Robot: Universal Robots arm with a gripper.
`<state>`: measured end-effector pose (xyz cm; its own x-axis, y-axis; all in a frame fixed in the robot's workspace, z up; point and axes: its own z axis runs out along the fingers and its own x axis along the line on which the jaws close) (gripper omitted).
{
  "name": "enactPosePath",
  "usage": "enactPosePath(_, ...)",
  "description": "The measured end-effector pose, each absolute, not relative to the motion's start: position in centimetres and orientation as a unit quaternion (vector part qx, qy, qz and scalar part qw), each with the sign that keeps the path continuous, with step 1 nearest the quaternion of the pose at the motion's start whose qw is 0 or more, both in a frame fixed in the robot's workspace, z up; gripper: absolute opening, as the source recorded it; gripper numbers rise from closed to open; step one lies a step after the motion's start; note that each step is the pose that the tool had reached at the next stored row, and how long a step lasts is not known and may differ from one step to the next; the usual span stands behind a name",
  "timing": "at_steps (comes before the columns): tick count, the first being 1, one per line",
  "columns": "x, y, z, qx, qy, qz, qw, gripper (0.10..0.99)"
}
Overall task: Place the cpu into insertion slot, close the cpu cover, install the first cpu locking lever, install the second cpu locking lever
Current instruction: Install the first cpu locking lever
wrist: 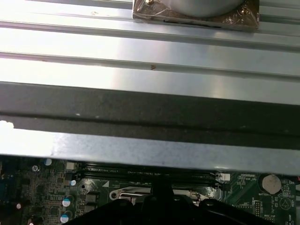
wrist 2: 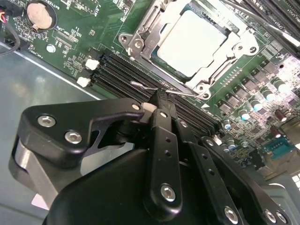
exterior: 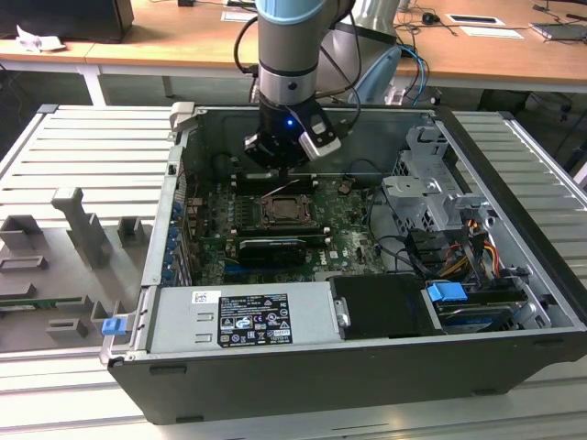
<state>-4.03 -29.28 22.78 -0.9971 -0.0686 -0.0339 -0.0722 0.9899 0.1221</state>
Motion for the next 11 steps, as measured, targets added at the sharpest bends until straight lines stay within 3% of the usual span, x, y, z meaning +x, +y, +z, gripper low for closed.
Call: enactPosePath(11,-3.37,-29.27,22.55,-0.035,0.997,0.062,0.015,0.106)
